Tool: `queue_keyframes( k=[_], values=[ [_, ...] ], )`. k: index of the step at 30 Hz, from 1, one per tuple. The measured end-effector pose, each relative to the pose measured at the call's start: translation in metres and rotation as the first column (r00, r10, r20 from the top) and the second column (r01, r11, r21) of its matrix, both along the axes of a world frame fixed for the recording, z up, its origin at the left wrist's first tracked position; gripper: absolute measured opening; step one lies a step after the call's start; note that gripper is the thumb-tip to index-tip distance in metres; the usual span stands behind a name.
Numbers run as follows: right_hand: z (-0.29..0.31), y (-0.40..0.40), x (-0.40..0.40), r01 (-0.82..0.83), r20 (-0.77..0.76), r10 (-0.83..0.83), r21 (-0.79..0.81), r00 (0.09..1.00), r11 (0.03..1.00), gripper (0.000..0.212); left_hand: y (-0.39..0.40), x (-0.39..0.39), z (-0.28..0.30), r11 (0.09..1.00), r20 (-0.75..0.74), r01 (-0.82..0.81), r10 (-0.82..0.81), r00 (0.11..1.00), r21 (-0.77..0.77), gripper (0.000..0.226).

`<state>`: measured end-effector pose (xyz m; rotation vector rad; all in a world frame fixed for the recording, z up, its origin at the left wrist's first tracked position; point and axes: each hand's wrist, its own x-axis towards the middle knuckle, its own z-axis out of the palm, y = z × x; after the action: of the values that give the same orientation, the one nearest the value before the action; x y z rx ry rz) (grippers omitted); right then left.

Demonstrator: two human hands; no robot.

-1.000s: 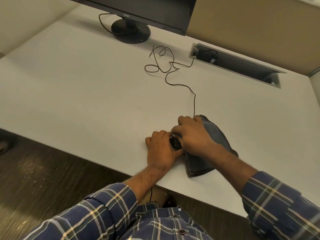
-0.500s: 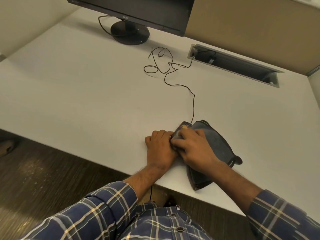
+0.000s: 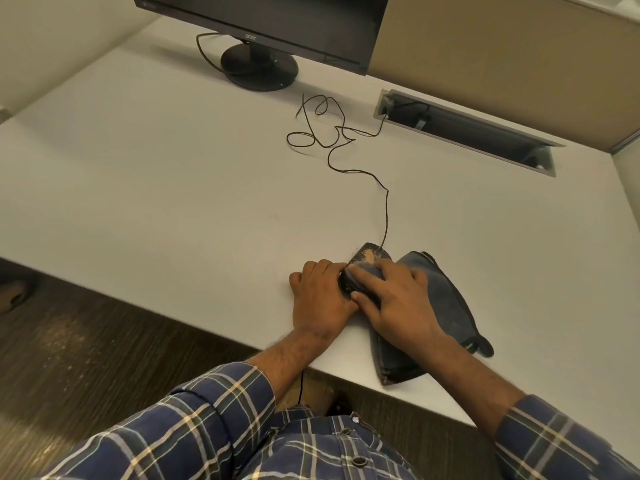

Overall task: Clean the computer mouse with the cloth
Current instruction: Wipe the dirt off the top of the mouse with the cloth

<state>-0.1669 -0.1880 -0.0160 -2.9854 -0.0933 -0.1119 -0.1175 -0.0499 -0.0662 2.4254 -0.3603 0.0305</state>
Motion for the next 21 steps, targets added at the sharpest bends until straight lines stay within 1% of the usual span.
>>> queue_keyframes(
  k=[4,5,7,9,12,15,17,18,19,21],
  values=[
    [0.004,-0.001,0.002,-0.051,-0.010,0.051,0.032,0.999,0.998,0.035,0.001,-0.002,0.002,0.999,0.017,0.002,-0.001,1.000,-0.032,0.052],
    [0.006,-0.004,0.007,-0.035,0.010,0.035,0.050,0.999,0.998,0.033,0.001,-0.002,0.002,0.999,0.022,0.001,0.000,1.000,-0.041,0.055],
    [0.009,-0.013,0.021,0.046,0.061,-0.053,0.114,0.997,0.992,0.027,0.002,0.000,0.003,0.999,0.035,0.001,0.000,0.999,-0.033,0.058],
    [0.009,-0.016,0.035,0.094,0.027,-0.099,0.148,0.995,0.985,0.025,0.002,0.000,0.003,1.000,0.038,-0.002,0.003,0.999,-0.028,0.060],
    [0.000,-0.007,0.031,0.037,-0.035,-0.033,0.133,0.999,0.990,0.025,0.001,-0.002,0.003,1.000,0.042,-0.002,0.003,0.999,-0.026,0.060],
    [-0.001,-0.006,0.008,-0.092,-0.001,0.093,0.110,0.996,0.990,0.024,0.000,-0.001,0.003,1.000,0.034,-0.009,0.010,0.999,-0.027,0.055],
    [0.000,-0.016,0.003,-0.191,0.021,0.190,0.079,0.982,0.978,0.027,0.000,0.000,0.002,1.000,0.036,-0.010,0.011,0.999,-0.030,0.054],
    [0.000,-0.021,0.007,-0.189,0.025,0.188,0.074,0.982,0.979,0.028,0.001,0.000,0.001,0.999,0.041,-0.013,0.014,0.999,-0.029,0.055],
    [0.001,-0.026,0.014,-0.137,0.025,0.135,0.090,0.990,0.986,0.026,0.002,-0.001,0.001,1.000,0.044,-0.013,0.014,0.999,-0.024,0.056],
    [0.002,-0.029,0.028,0.030,0.037,-0.036,0.145,0.999,0.989,0.021,0.002,-0.001,0.001,1.000,0.040,-0.007,0.008,0.999,-0.013,0.058]
  ],
)
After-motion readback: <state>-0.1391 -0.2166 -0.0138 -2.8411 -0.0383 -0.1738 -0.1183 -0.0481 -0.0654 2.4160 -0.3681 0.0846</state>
